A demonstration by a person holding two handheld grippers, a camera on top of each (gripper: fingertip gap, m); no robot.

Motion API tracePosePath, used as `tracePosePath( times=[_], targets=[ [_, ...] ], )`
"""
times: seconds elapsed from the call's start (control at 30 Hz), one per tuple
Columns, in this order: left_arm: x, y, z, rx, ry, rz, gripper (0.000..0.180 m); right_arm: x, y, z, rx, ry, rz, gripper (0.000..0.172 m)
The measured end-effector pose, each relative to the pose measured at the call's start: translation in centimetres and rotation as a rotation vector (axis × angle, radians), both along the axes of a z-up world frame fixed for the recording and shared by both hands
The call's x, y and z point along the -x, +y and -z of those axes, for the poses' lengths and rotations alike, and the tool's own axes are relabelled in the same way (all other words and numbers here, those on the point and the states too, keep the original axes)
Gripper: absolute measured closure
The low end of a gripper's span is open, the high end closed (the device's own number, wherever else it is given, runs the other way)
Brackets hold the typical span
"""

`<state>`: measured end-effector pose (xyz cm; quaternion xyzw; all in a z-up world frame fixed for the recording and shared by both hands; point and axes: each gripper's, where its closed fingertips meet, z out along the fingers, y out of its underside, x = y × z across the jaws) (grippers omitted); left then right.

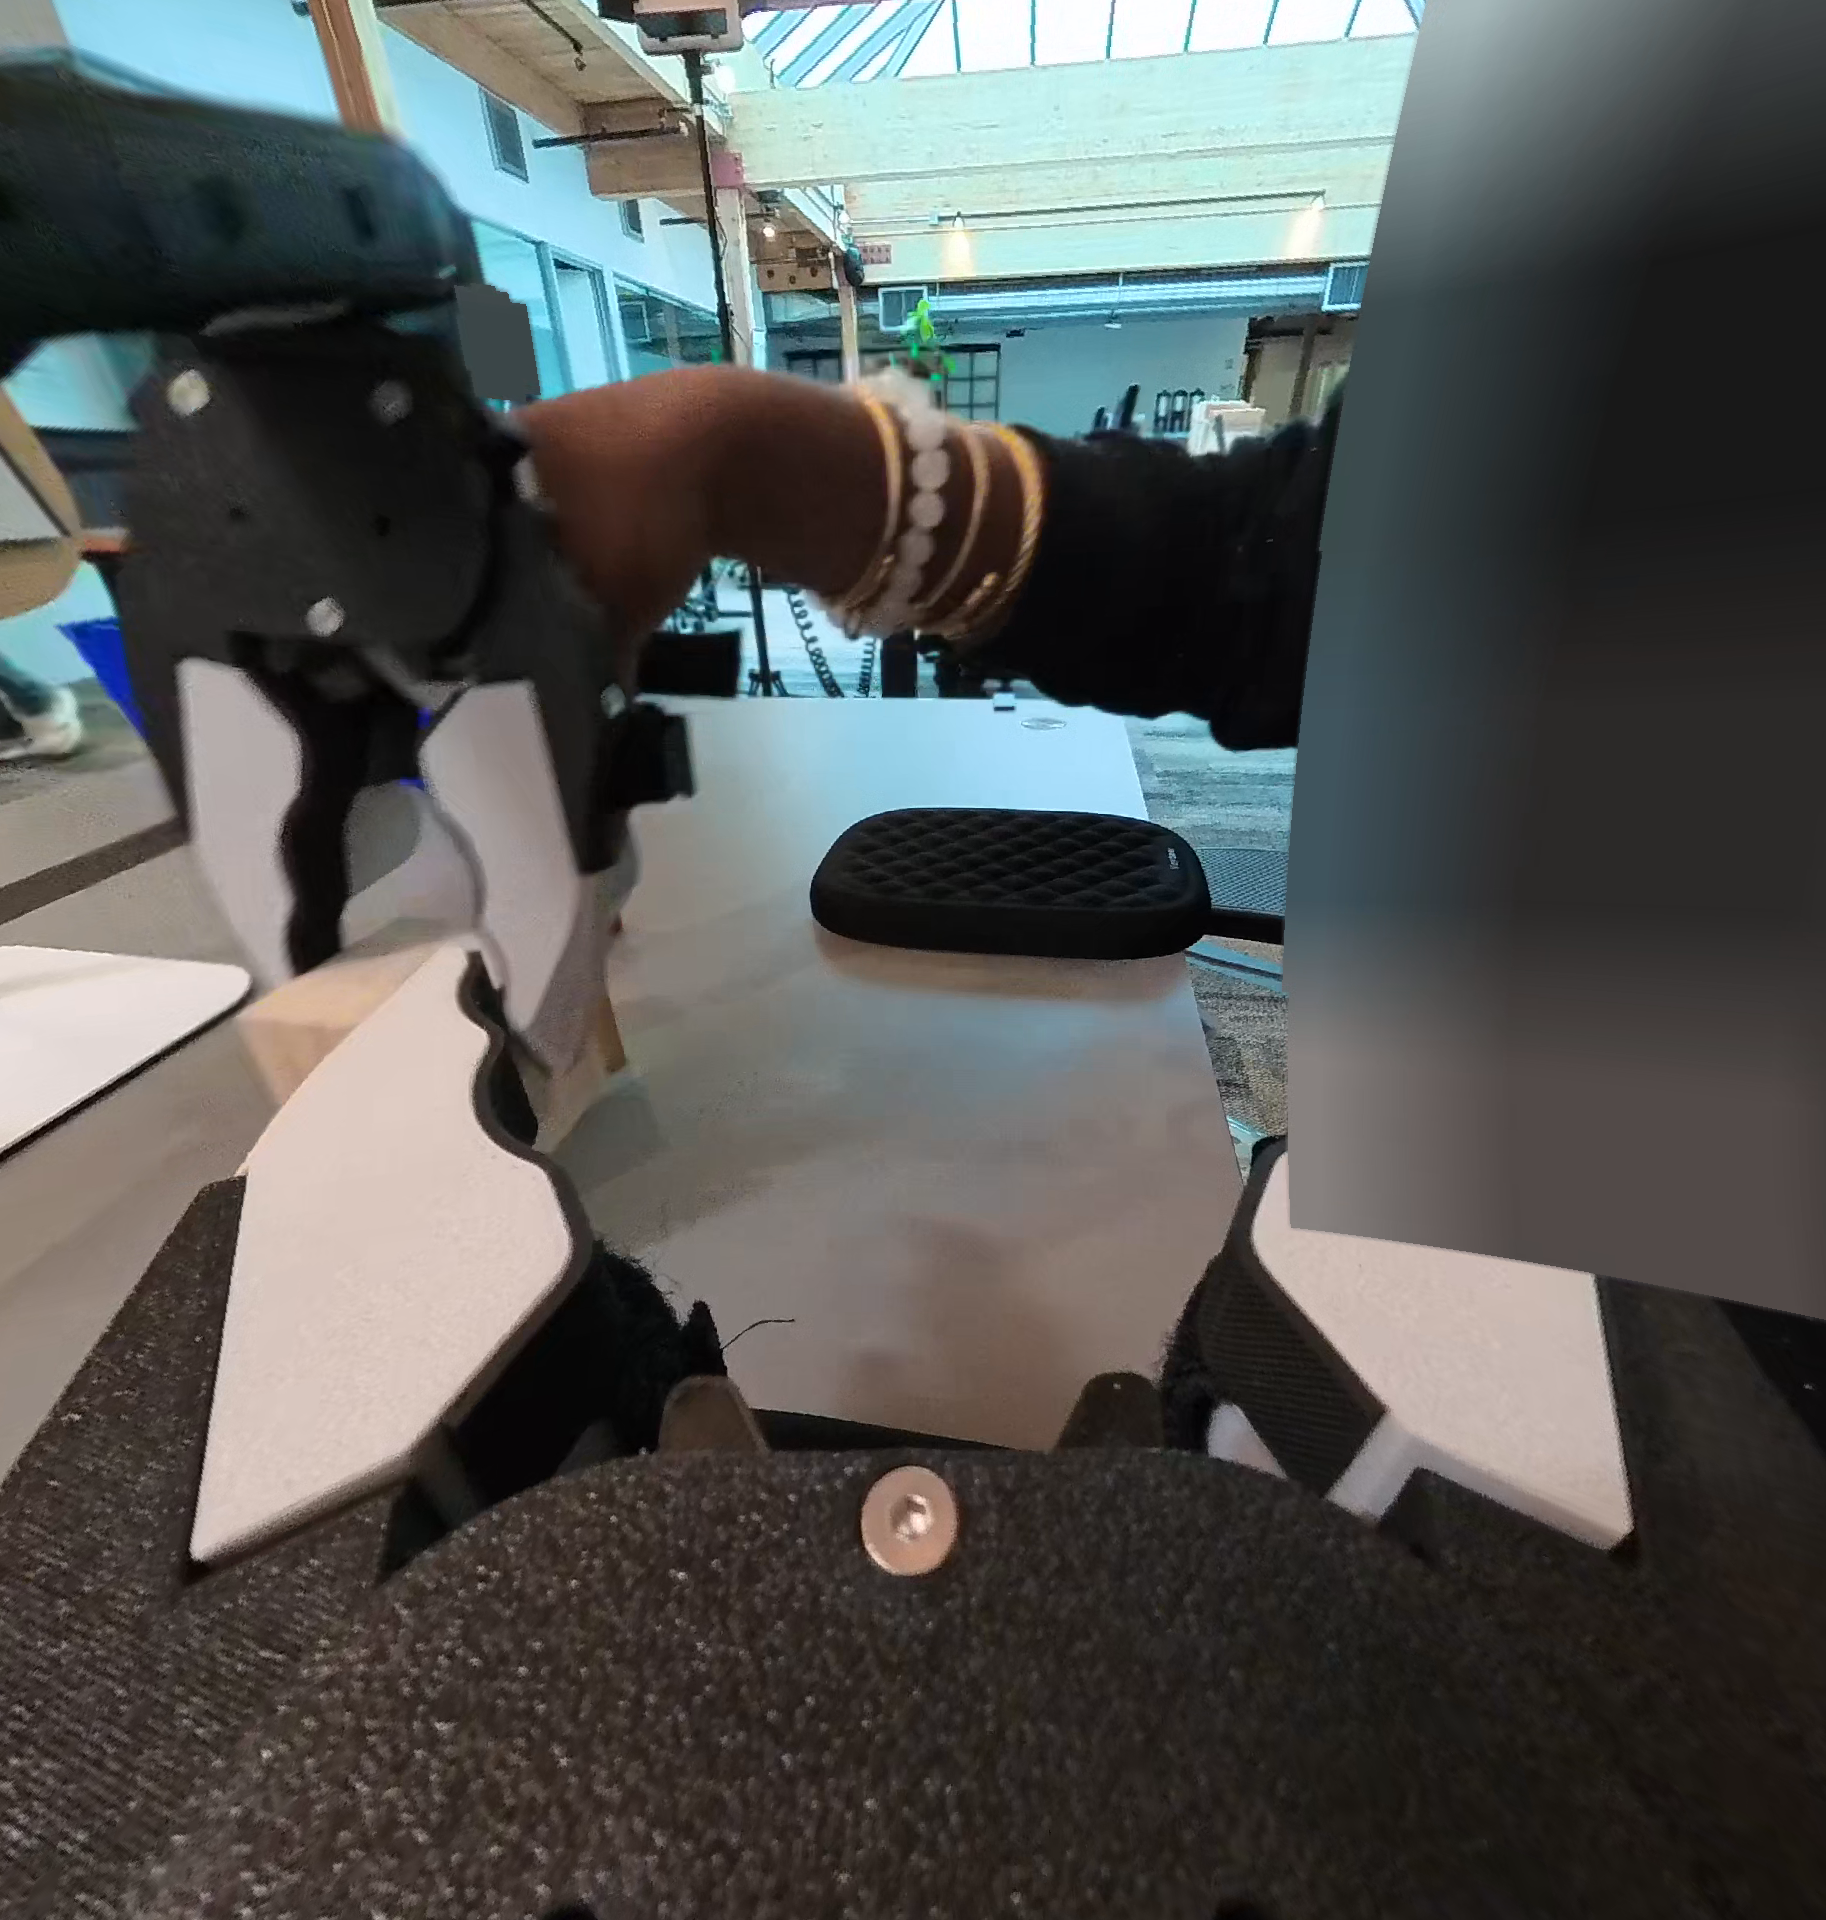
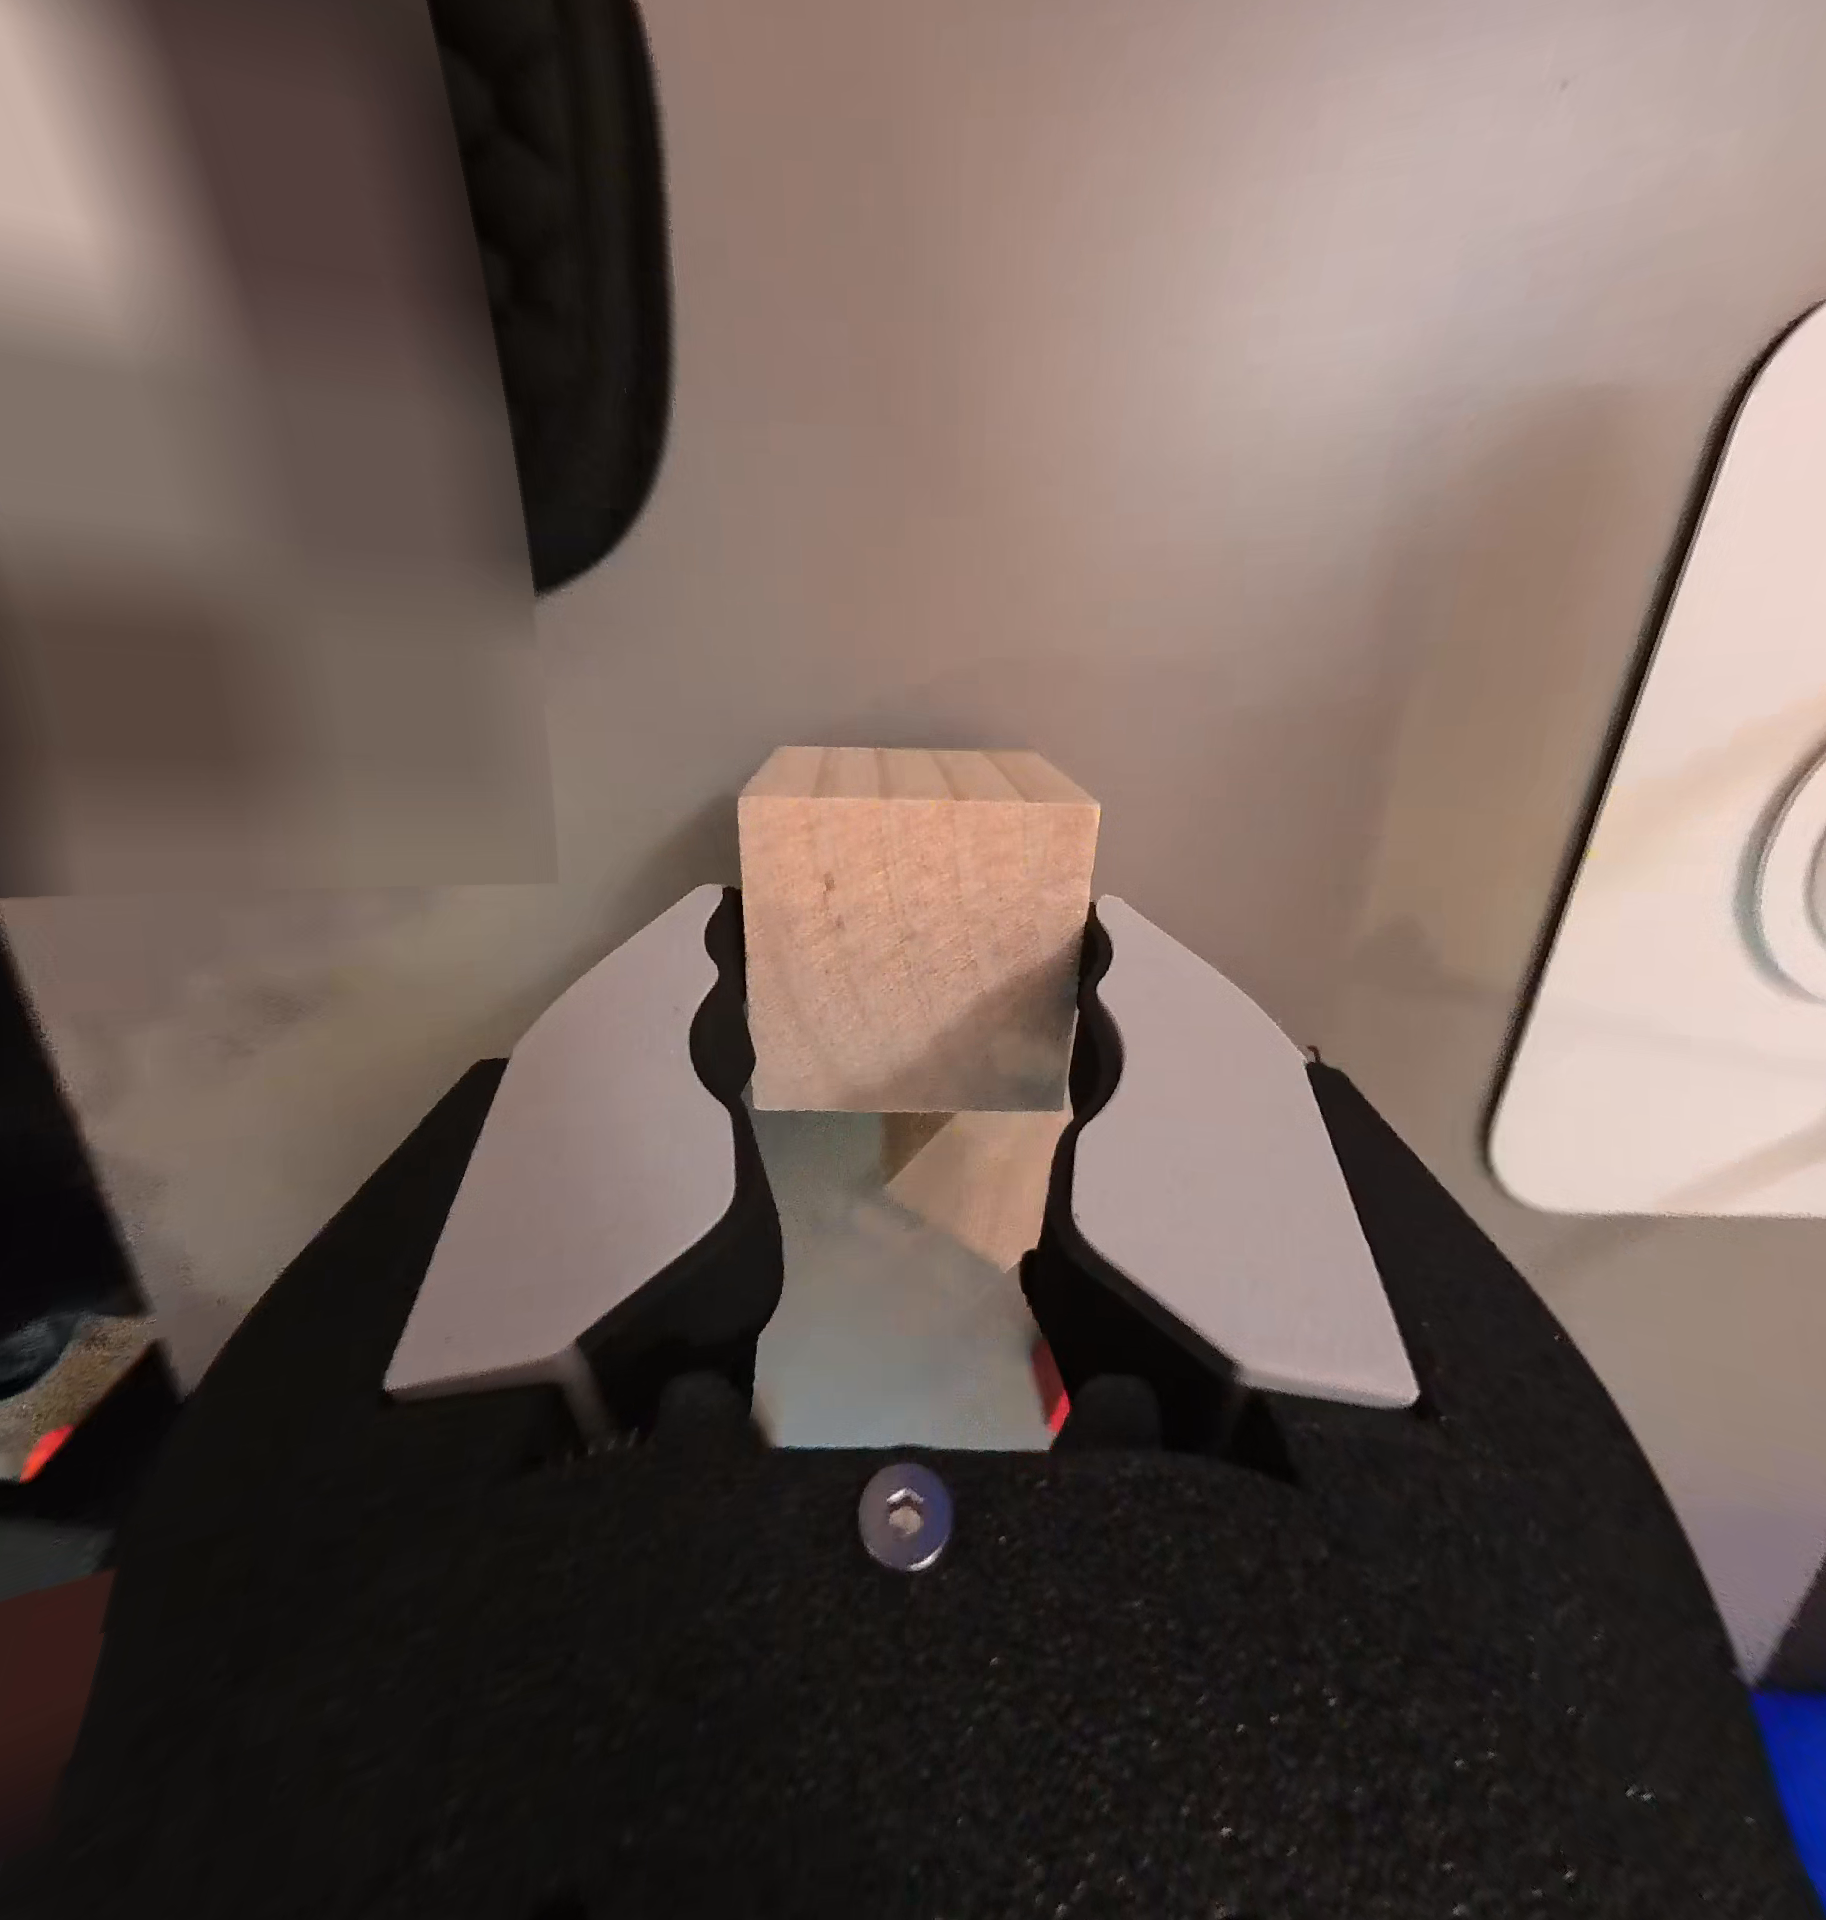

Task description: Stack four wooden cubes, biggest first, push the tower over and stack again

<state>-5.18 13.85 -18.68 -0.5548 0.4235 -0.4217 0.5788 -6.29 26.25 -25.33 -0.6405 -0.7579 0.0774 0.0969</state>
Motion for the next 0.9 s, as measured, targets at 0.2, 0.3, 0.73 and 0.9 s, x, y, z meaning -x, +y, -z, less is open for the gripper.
tracePosePath(
  times=[0.2,0.3,0.73,0.9],
  targets=[
    [0.0,0.1,0.1,0.000,0.006,-0.010,0.036,-3.5,-6.0,-1.4,0.043,0.010,0.030,0.112],
    [-0.1,0.1,0.1,-0.001,0.012,-0.014,0.036,-4.9,-8.5,-0.8,0.043,-0.003,0.024,0.112],
    [-0.2,0.1,0.2,-0.005,0.023,-0.015,0.036,-6.1,-12.0,2.2,0.036,-0.035,0.014,0.112],
    [-0.2,0.1,0.3,-0.003,0.024,-0.013,0.036,-6.3,-12.0,2.7,0.050,-0.041,0.007,0.112]
  ],
)
